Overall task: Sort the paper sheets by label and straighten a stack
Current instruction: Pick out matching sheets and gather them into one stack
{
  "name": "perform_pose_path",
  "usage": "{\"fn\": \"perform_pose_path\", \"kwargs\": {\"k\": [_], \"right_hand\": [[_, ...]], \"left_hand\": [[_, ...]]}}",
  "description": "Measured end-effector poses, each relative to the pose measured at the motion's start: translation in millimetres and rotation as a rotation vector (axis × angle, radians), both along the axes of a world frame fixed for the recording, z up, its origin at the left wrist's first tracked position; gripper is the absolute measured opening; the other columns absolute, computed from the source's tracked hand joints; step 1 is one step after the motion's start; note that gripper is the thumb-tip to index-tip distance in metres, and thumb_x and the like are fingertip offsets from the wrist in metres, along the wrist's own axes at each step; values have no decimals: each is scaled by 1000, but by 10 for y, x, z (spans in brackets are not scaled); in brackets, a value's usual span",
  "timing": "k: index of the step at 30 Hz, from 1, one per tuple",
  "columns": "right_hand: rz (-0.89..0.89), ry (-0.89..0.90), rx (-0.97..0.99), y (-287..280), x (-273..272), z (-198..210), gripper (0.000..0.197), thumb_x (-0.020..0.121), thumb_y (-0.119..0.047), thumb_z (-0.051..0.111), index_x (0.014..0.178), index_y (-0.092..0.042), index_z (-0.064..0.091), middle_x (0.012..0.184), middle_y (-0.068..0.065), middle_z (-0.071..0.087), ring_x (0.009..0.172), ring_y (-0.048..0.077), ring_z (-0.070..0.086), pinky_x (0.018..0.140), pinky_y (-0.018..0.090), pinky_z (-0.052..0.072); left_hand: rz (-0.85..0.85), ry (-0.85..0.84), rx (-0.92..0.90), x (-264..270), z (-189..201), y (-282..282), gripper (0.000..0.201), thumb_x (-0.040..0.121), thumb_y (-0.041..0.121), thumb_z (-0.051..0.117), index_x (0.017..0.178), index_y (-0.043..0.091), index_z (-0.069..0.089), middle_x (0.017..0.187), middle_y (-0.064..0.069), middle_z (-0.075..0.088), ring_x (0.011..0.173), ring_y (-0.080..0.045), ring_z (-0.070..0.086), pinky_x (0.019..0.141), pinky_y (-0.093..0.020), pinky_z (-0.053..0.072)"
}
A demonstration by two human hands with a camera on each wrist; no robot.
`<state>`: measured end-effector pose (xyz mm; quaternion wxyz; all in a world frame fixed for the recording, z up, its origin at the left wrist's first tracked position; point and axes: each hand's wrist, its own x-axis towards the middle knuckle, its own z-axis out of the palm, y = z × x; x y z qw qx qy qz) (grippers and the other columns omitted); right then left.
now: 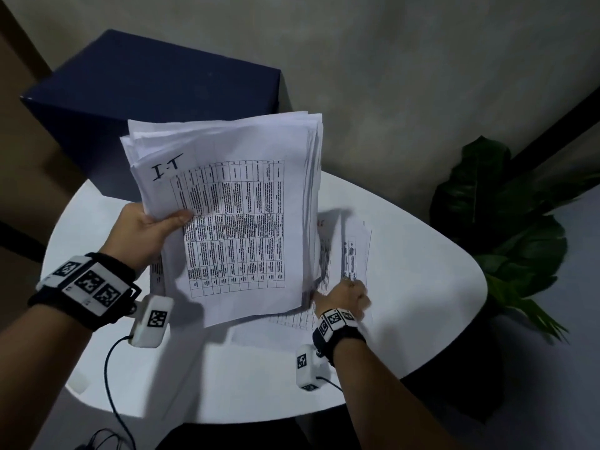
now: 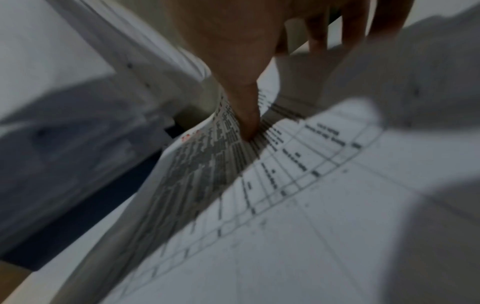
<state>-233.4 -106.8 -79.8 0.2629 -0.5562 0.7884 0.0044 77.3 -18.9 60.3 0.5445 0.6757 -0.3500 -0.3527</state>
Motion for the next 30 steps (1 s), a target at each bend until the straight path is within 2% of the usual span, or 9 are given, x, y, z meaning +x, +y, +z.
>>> {"fn": "perform_pose_path", "kwargs": {"k": [3,6,10,15,18,19,21,25,30], "right_hand": [[-9,40,71,-27,-1,-53,92,65,-55,78,140,-22,36,156,8,10,141,38,10,111,58,22],[-42,-9,57,-103,-187,-95,74,69,-54,78,132,-36,44,159,3,8,145,37,4,112,62,13],[11,88,-29,-134,-325,-25,56,73,-45,76,123,-36,54,143,4,38,130,34,34,104,54,30],[93,89,-130,-86,-283,13,63,68,-12,78,123,-26,50,131,9,45,121,33,41,96,44,40],[22,-118,-139,-116,-363,108,42,89,-27,58,128,-37,48,128,8,57,105,30,58,83,35,47],[19,-160,-160,-128,-397,135,44,95,-23,52,134,-40,41,128,7,59,102,28,60,83,35,50],[59,-160,-171,-158,-504,191,58,94,-8,55,142,-29,30,130,14,58,108,32,61,91,38,51],[57,15,-164,-200,-729,238,27,94,-19,54,121,-14,54,113,17,66,100,38,64,87,43,55],[27,38,-218,-136,-688,382,19,95,-22,53,111,-14,61,104,13,70,96,36,66,80,40,56]], "left_hand": [[-27,22,-43,15,34,-16,19,71,27,75,81,43,80,86,15,78,85,-8,72,88,-40,55],[-46,49,-66,61,31,-3,20,74,24,75,88,37,80,93,8,78,90,-13,72,88,-39,54],[-26,94,-63,84,-38,33,16,77,20,73,89,28,79,86,8,78,79,-6,70,81,-32,54],[17,172,29,-68,-266,38,14,81,19,74,89,9,70,71,2,70,69,-17,60,66,-30,49],[-6,114,125,-246,-438,28,13,87,15,72,80,6,67,55,3,65,53,-7,57,52,-23,47],[-10,85,163,-282,-515,28,18,88,17,73,78,5,66,55,2,64,52,-9,57,52,-25,46],[-22,55,245,-299,-655,47,27,87,26,75,79,2,67,63,-6,63,58,-19,57,57,-32,47],[-53,-7,378,-344,-836,34,37,86,34,75,84,-2,67,75,-18,69,64,-30,65,61,-37,54],[-60,-153,504,-428,-971,-31,46,84,36,78,73,-8,70,69,-23,72,59,-34,69,59,-40,56]]}}
